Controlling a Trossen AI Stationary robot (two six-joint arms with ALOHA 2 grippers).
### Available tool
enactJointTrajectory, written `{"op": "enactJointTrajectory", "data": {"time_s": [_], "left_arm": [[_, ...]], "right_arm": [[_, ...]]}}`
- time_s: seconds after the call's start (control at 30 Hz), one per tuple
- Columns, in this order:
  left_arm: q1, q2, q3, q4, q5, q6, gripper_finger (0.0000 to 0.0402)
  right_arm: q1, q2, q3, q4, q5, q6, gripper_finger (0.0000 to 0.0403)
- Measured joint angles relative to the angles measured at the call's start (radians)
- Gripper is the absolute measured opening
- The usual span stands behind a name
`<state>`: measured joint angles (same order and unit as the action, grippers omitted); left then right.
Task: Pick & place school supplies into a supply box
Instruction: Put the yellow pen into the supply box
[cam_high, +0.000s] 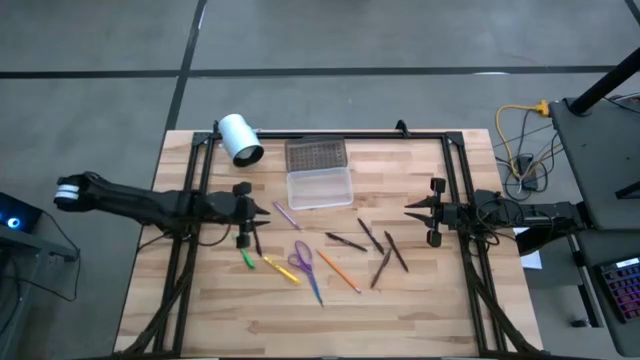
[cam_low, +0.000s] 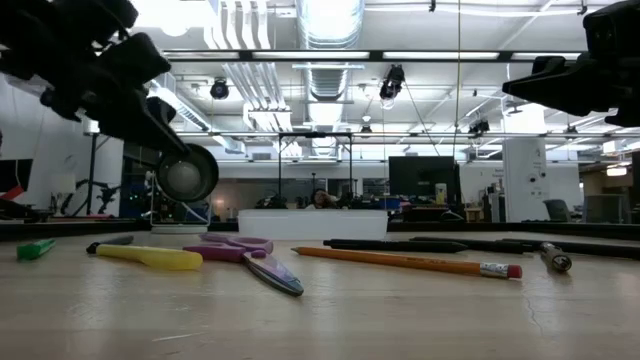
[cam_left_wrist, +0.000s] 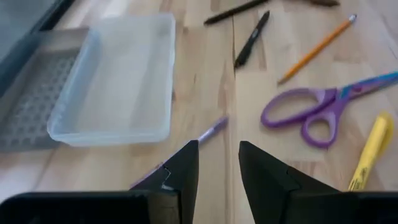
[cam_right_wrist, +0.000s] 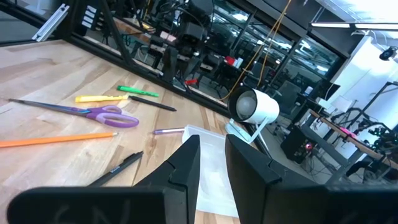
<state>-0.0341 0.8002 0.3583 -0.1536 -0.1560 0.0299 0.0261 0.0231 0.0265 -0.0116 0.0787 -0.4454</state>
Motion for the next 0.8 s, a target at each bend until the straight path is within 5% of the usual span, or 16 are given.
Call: {"op": "enactJointTrajectory", "data": {"time_s": [0.8], "left_arm": [[-0.294, 0.391, 0.248, -0.111, 0.028, 0.021, 0.01]], "right_arm": [[0.0, 0.0, 0.0, -0.008, 0.001, 0.0, 0.0068]]}}
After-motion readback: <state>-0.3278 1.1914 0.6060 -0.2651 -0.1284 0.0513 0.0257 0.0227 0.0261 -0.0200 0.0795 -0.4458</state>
